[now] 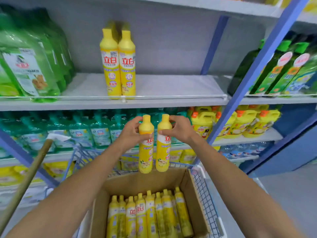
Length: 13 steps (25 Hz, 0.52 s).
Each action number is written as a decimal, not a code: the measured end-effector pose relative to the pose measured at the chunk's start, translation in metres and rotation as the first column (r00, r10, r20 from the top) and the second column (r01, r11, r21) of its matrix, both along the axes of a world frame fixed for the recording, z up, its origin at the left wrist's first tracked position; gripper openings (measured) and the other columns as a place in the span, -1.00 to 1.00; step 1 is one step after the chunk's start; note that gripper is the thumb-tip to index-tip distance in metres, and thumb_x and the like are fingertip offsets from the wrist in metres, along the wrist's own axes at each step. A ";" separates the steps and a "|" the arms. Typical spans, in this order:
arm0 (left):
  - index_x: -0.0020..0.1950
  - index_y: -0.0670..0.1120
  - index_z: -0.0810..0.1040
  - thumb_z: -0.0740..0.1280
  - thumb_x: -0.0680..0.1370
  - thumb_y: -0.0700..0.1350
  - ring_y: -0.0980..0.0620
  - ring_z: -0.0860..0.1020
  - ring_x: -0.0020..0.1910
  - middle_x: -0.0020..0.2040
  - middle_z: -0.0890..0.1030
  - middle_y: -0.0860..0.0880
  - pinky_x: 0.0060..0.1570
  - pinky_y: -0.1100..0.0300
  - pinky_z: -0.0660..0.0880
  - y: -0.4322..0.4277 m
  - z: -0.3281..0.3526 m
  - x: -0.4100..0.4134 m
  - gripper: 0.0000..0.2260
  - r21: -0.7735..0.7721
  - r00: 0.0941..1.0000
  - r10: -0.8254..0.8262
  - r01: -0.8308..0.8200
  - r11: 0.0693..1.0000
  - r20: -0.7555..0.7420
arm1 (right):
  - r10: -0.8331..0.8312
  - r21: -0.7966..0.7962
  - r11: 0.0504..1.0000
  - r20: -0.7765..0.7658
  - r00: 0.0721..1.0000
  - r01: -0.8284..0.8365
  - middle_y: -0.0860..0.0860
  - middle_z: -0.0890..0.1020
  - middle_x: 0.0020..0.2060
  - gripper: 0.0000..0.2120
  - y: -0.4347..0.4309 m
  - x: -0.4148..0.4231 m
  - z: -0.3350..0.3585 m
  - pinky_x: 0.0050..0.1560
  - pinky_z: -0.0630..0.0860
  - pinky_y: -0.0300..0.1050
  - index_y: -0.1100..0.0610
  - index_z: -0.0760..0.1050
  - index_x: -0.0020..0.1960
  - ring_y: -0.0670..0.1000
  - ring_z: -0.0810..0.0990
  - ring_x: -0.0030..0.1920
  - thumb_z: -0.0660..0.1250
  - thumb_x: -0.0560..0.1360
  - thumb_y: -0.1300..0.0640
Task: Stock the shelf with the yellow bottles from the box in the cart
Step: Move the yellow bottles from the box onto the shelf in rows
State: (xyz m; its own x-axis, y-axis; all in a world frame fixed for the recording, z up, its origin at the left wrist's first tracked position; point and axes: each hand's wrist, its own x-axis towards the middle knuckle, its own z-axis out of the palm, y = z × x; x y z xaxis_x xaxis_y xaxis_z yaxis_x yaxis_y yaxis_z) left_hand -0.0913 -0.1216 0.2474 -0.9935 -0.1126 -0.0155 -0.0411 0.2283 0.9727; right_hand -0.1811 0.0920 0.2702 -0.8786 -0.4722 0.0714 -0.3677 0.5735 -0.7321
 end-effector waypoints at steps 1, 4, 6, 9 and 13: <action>0.30 -0.12 0.49 0.59 0.38 -0.31 -0.05 0.68 0.04 0.10 0.67 -0.17 -0.03 0.17 0.65 -0.002 0.024 -0.004 -0.46 -0.014 0.999 0.001 -0.001 1.000 -0.047 | -0.007 -0.023 1.000 -0.046 0.999 0.006 0.01 0.74 -0.19 -0.67 -0.001 -0.003 0.023 -0.10 0.65 -0.07 0.11 0.67 -0.06 0.03 0.71 -0.15 0.65 0.29 -0.01; 0.26 -0.06 0.51 0.60 0.37 -0.29 0.00 0.69 0.04 0.10 0.69 -0.09 0.01 0.15 0.65 -0.004 0.088 -0.018 -0.48 -0.048 0.985 -0.003 -0.005 0.999 -0.172 | -0.028 -0.106 0.994 -0.142 0.990 0.013 -0.02 0.74 -0.20 -0.68 -0.006 -0.012 0.087 -0.10 0.62 -0.13 0.08 0.65 -0.09 0.01 0.71 -0.10 0.66 0.29 -0.03; 0.24 -0.03 0.51 0.60 0.37 -0.31 0.08 0.68 0.02 0.09 0.69 -0.06 0.00 0.23 0.62 -0.001 0.126 -0.030 -0.48 -0.061 0.965 0.004 -0.020 0.998 -0.261 | -0.033 -0.144 0.990 -0.217 0.976 0.001 -0.05 0.73 -0.19 -0.68 -0.009 -0.021 0.122 -0.07 0.62 -0.12 0.04 0.64 -0.09 -0.01 0.71 -0.11 0.67 0.28 -0.05; 0.18 0.05 0.50 0.59 0.38 -0.32 0.20 0.67 -0.03 0.06 0.67 0.02 -0.02 0.30 0.60 0.003 0.171 -0.049 -0.50 -0.087 0.938 0.010 -0.043 0.995 -0.346 | -0.039 -0.189 0.982 -0.293 0.955 -0.018 -0.08 0.74 -0.16 -0.62 -0.012 -0.040 0.163 -0.05 0.63 -0.12 0.04 0.67 -0.02 -0.04 0.70 -0.09 0.67 0.26 -0.09; 0.20 -0.06 0.52 0.58 0.39 -0.33 0.22 0.66 -0.06 0.04 0.67 0.00 -0.07 0.35 0.58 0.005 0.217 -0.082 -0.54 -0.104 0.905 0.038 -0.091 0.990 -0.425 | -0.065 -0.254 0.967 -0.337 0.939 -0.025 -0.07 0.74 -0.13 -0.56 -0.014 -0.073 0.206 0.00 0.65 -0.01 0.05 0.67 0.03 -0.05 0.70 -0.09 0.66 0.26 -0.13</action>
